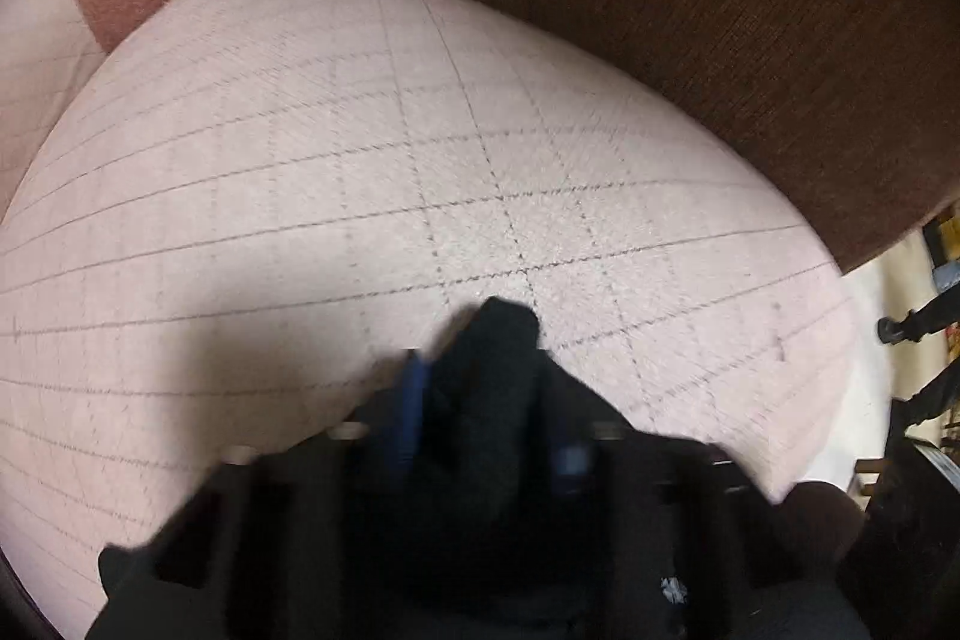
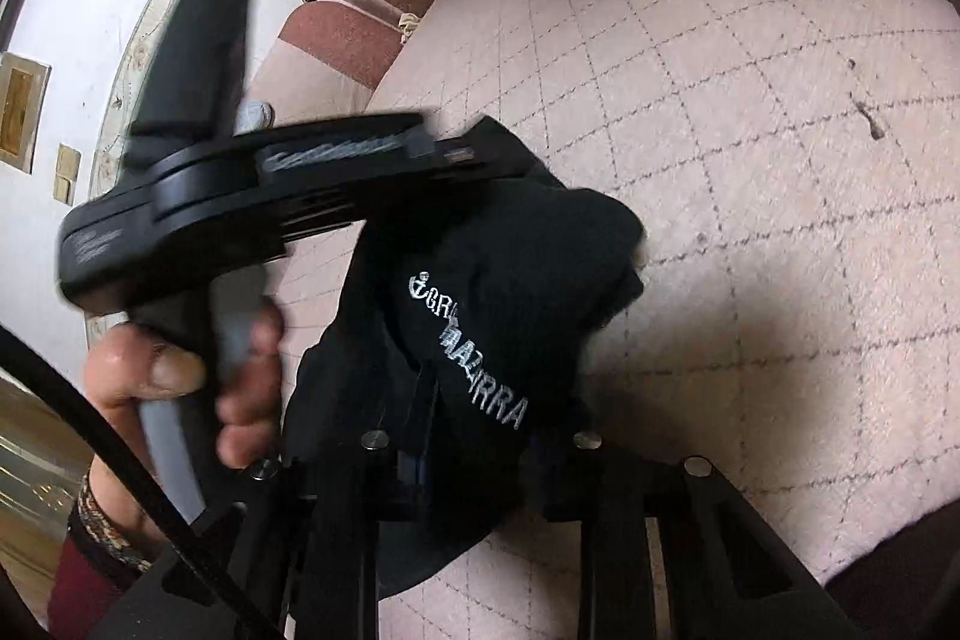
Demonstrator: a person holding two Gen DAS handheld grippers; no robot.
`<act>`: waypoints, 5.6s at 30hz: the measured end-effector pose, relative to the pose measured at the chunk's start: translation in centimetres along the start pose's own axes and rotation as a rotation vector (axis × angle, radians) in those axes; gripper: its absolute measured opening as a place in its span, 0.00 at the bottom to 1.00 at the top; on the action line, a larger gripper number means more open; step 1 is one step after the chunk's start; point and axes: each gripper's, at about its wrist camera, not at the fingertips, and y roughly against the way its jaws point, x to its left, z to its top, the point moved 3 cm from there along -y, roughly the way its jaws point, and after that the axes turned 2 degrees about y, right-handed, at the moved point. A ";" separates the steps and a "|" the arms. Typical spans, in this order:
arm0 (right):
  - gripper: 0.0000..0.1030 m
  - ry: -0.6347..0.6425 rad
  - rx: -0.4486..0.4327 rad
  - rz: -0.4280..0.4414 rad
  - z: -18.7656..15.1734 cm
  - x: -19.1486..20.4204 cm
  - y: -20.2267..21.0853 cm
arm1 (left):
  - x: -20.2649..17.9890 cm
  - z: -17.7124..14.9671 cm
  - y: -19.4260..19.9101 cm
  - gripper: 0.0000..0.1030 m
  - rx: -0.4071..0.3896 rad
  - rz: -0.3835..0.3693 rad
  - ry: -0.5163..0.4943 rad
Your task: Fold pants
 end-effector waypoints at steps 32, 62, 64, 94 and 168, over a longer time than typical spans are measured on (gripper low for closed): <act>0.70 1.362 0.151 -0.097 -27.9 24.8 -5.5 | 23.0 -35.6 18.7 0.52 -0.606 -0.336 0.937; 0.70 0.637 0.192 -0.243 -9.5 14.8 -5.6 | 19.6 -34.1 15.3 0.67 -0.386 0.118 0.868; 0.70 0.660 0.132 -0.220 -8.2 16.7 -4.5 | 18.7 -35.1 17.0 0.65 -0.431 0.118 0.888; 0.67 0.493 0.154 -0.160 -2.9 17.4 -8.9 | 9.7 -35.8 19.4 0.66 -0.588 0.176 0.604; 0.80 0.587 0.285 -0.085 -2.7 13.7 -12.7 | 16.4 -33.8 13.8 0.81 -0.427 -0.107 0.771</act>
